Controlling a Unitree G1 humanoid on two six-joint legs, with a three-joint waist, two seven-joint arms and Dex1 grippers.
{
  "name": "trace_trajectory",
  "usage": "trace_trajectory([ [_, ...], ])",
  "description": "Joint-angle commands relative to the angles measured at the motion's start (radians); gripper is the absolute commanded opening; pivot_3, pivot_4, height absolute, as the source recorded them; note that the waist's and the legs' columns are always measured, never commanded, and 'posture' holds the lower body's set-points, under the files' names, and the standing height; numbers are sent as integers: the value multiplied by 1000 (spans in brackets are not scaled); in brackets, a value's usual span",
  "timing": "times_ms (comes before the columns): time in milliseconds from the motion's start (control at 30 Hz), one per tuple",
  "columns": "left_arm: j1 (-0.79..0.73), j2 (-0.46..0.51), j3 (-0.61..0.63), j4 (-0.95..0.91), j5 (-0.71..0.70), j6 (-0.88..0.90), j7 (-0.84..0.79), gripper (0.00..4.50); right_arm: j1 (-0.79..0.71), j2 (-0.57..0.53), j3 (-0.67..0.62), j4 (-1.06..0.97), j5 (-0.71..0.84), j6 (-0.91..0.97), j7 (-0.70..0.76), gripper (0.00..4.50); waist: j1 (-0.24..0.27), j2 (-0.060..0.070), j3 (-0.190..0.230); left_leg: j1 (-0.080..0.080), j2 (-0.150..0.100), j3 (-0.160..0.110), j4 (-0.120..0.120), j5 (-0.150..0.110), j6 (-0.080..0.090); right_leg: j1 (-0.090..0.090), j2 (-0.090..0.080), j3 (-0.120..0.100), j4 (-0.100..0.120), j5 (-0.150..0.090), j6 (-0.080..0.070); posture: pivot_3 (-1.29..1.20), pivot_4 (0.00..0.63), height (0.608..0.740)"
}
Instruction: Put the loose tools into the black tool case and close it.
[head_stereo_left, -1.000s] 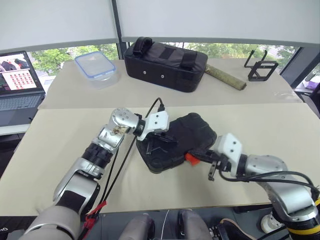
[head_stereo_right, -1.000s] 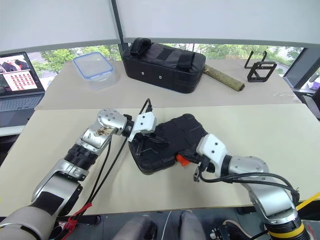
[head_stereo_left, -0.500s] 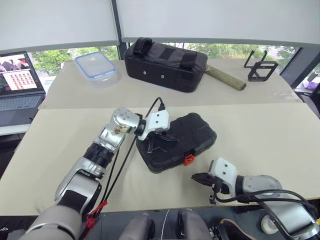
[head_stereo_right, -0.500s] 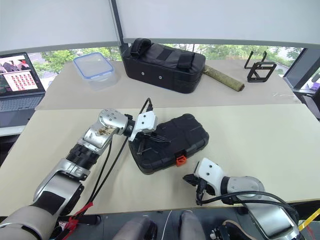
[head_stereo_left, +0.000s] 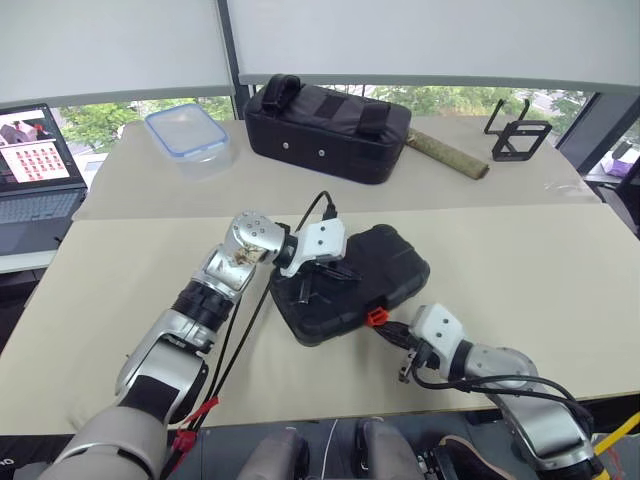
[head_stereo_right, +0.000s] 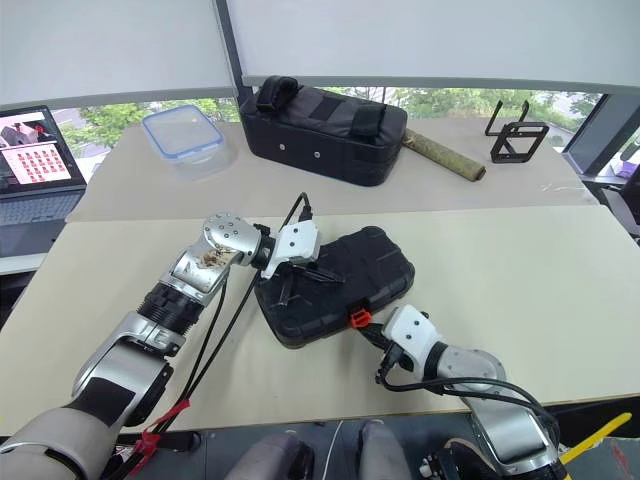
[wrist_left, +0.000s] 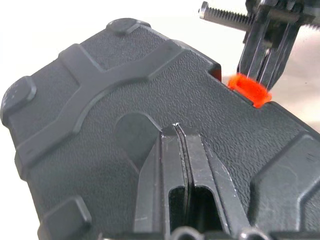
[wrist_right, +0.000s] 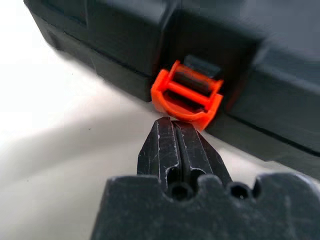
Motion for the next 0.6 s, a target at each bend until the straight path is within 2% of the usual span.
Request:
trace_trajectory([
  [33, 18, -2, -43, 43, 51, -8, -14, 25, -15, 18, -78, -104, 34, -76, -26, 0, 0, 0, 0, 0, 0, 0, 0, 0, 0, 0, 0, 0, 0, 0, 0, 0, 150, 714],
  [333, 10, -9, -39, 72, 61, -27, -11, 25, 22, 4, -74, -82, 26, -56, 6, 0, 1, 0, 0, 0, 0, 0, 0, 0, 0, 0, 1, 0, 0, 0, 0, 0, 150, 714],
  [600, 53, 30, -13, 42, 50, -21, -6, 25, 21, -1, -127, -94, 99, -17, 32, 0, -1, 0, 0, 1, 0, 0, 0, 0, 0, 1, 1, 1, 0, 0, 0, 0, 150, 714],
])
